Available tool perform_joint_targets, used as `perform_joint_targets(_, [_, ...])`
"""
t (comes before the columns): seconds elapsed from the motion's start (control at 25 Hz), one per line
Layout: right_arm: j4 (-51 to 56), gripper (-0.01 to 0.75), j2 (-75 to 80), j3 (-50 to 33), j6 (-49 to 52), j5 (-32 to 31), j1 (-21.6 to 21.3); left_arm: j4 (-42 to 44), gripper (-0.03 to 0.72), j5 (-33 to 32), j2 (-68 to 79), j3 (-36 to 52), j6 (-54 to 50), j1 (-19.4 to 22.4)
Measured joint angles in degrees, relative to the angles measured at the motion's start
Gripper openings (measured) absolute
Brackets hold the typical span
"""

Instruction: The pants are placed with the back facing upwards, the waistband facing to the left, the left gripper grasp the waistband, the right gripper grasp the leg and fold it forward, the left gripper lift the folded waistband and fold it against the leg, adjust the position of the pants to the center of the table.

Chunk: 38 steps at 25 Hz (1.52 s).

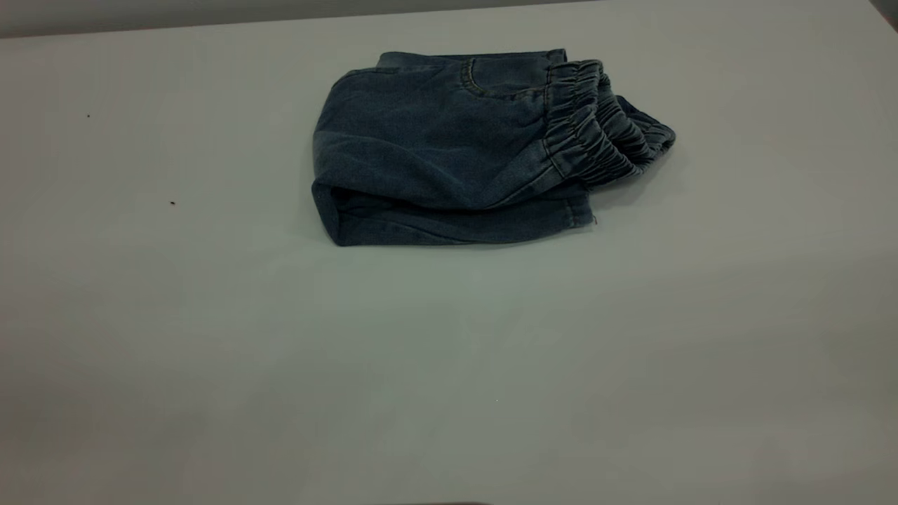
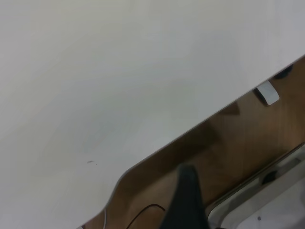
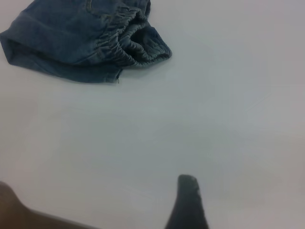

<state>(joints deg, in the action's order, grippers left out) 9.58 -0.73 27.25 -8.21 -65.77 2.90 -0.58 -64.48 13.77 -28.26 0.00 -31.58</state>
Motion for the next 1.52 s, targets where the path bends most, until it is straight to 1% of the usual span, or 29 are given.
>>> perform_joint_targets(0.44, [0.0,0.476,0.0,0.0,0.0,0.0,0.0,0.2,0.549,0.1,0.0,0.0,-0.3,0.0])
perform_joint_targets(0.48, [0.0,0.476,0.0,0.0,0.0,0.0,0.0,0.2,0.549,0.1,0.0,0.0,0.0,0.5])
perform_joint_targets(0.52, [0.0,0.476,0.0,0.0,0.1,0.0,0.0,0.2,0.549,0.1,0.0,0.0,0.0,1.9])
perform_joint_targets(0.56, [0.0,0.476,0.0,0.0,0.1,0.0,0.0,0.2,0.549,0.1,0.0,0.0,0.0,4.2])
perform_joint_targets(0.64, [0.0,0.476,0.0,0.0,0.1,0.0,0.0,0.2,0.549,0.2,-0.5,0.1,0.0,9.8])
perform_joint_targets(0.72, [0.0,0.476,0.0,0.0,0.1,0.0,0.0,0.2,0.549,0.3,-2.1,0.2,0.0,16.2])
perform_joint_targets(0.84, [0.0,0.476,0.0,0.0,0.1,0.0,0.0,0.2,0.549,0.3,-5.5,0.2,0.0,24.1])
perform_joint_targets(0.88, [0.0,0.476,0.0,0.0,0.1,0.0,0.0,0.2,0.549,0.3,-7.0,0.2,0.0,26.4])
perform_joint_targets(1.0, [0.0,0.476,0.0,0.0,0.1,0.0,0.0,0.2,0.549,0.2,-11.0,0.2,0.0,30.7])
perform_joint_targets(1.12, [0.0,0.476,0.0,0.0,0.1,0.0,-1.1,0.2,0.549,0.2,-14.0,0.2,0.0,31.6])
perform_joint_targets(1.28, [0.0,0.476,0.0,0.0,0.1,0.0,-3.1,0.2,0.549,0.0,-14.8,0.2,0.0,31.7])
perform_joint_targets(1.52, [0.0,0.476,0.0,0.0,0.0,0.0,-3.4,0.2,0.549,-0.1,-14.8,0.2,0.0,31.7])
